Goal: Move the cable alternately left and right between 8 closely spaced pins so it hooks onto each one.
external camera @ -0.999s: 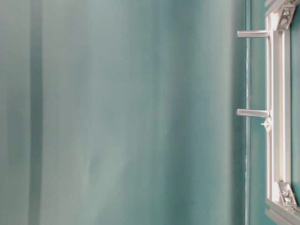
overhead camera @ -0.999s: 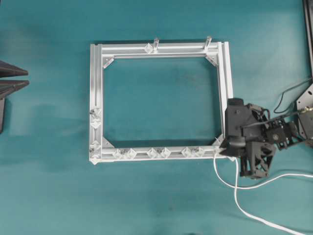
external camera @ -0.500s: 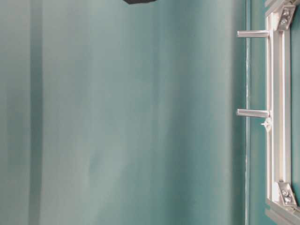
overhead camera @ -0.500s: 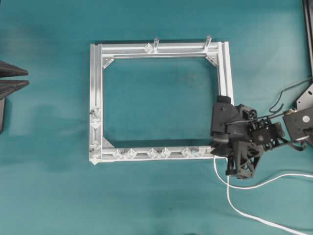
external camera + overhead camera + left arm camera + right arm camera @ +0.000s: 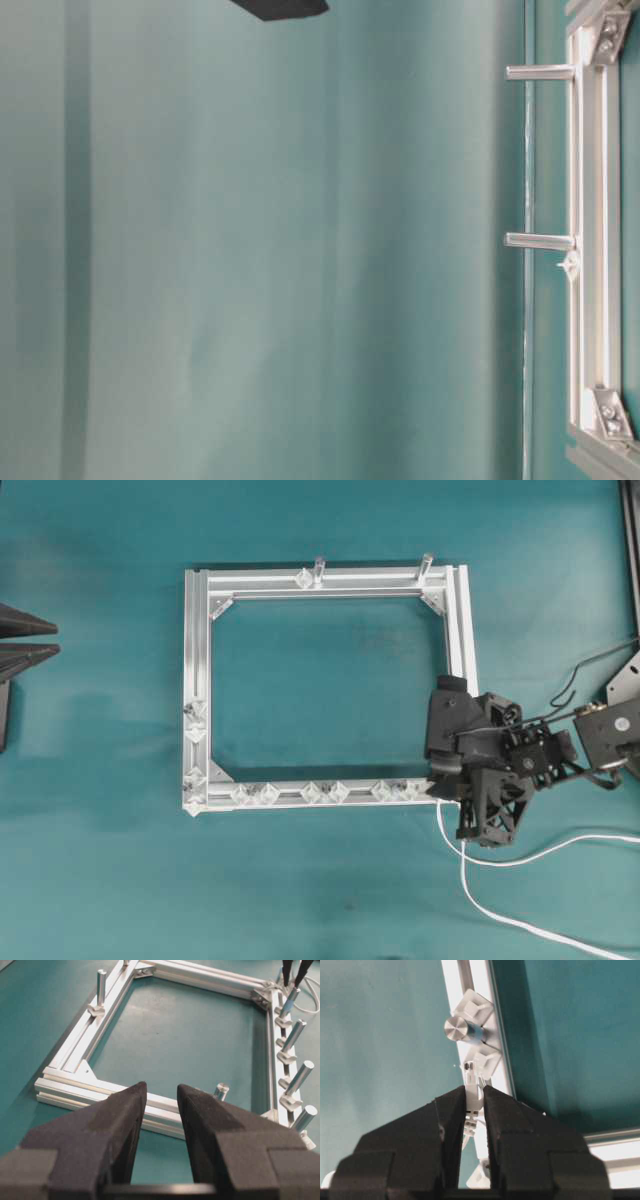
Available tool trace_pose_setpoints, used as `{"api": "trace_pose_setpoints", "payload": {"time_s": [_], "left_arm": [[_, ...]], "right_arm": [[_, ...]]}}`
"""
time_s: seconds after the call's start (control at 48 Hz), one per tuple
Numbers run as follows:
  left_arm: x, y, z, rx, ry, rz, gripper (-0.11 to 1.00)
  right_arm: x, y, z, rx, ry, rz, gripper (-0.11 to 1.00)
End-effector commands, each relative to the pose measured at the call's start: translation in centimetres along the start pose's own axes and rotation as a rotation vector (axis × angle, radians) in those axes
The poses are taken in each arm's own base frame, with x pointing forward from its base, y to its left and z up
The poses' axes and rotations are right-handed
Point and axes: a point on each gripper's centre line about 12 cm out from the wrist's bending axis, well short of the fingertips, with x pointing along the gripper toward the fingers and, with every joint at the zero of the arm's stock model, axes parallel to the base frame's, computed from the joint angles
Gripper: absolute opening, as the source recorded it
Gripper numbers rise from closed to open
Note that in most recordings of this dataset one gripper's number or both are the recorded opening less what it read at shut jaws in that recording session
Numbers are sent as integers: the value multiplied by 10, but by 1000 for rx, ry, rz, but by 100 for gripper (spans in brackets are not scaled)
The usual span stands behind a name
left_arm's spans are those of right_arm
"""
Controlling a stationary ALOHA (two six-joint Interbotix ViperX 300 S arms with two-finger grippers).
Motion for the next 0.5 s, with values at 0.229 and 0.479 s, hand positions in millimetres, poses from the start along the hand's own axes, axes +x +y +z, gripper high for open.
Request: {"api": "trace_pose_setpoints", "payload": {"time_s": [0.229,0.479], "left_arm": [[1,-1,4,-3,-3,-1,35],[1,-1,4,-3,-3,-1,35]], "right_arm": [[-4,4,6,-1,-16,10,13],[-5,6,9,1,-21,13,13]]}}
